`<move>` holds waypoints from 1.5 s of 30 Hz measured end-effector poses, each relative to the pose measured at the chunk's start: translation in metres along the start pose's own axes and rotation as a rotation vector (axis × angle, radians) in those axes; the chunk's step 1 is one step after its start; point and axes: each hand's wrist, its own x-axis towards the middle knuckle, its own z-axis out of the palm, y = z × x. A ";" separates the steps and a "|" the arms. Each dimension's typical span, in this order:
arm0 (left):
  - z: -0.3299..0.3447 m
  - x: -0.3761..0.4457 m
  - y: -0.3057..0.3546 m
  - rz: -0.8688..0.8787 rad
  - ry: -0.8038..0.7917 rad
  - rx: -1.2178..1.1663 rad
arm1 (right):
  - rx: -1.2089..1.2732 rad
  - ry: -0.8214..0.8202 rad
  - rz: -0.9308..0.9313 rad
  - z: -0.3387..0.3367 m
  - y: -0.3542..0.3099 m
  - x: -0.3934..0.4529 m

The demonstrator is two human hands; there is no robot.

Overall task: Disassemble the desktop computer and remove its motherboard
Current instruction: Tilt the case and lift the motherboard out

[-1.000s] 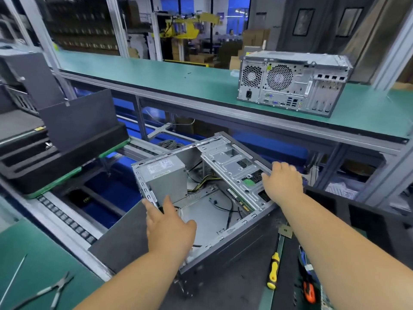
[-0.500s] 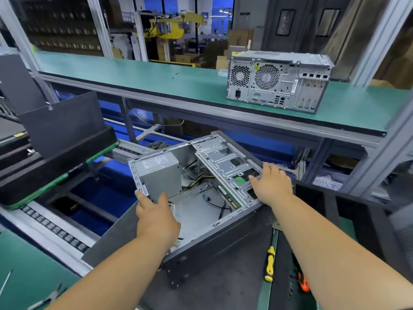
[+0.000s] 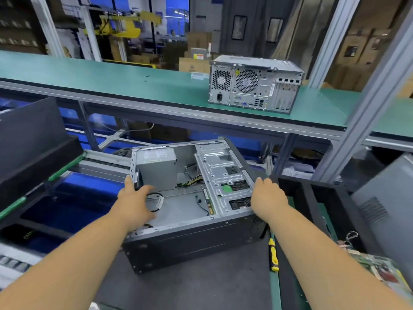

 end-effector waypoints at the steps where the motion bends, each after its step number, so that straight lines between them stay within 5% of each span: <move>1: -0.004 0.005 -0.007 0.033 -0.015 -0.010 | -0.025 -0.005 0.022 0.000 -0.005 -0.006; 9: -0.013 0.031 -0.037 0.138 -0.057 -0.040 | -0.165 -0.036 0.118 0.008 -0.034 -0.045; 18: -0.015 -0.004 -0.004 0.038 0.130 -0.116 | -0.160 -0.039 0.068 -0.016 -0.026 -0.028; 22: -0.005 -0.032 0.032 -0.130 0.272 -0.113 | 0.107 0.098 0.076 -0.020 -0.011 -0.012; 25: 0.012 -0.045 0.055 -0.281 0.216 -0.089 | 0.161 0.193 -0.016 -0.015 -0.007 0.004; 31: 0.040 -0.056 0.084 -0.528 0.169 -0.151 | 0.270 0.143 -0.088 -0.012 -0.009 0.041; 39: 0.044 -0.059 0.083 -0.434 0.216 -0.229 | 0.830 -0.190 0.055 0.004 -0.011 0.091; 45: 0.043 -0.052 0.069 -0.335 0.270 -0.243 | 0.811 -0.167 0.059 0.014 -0.017 0.095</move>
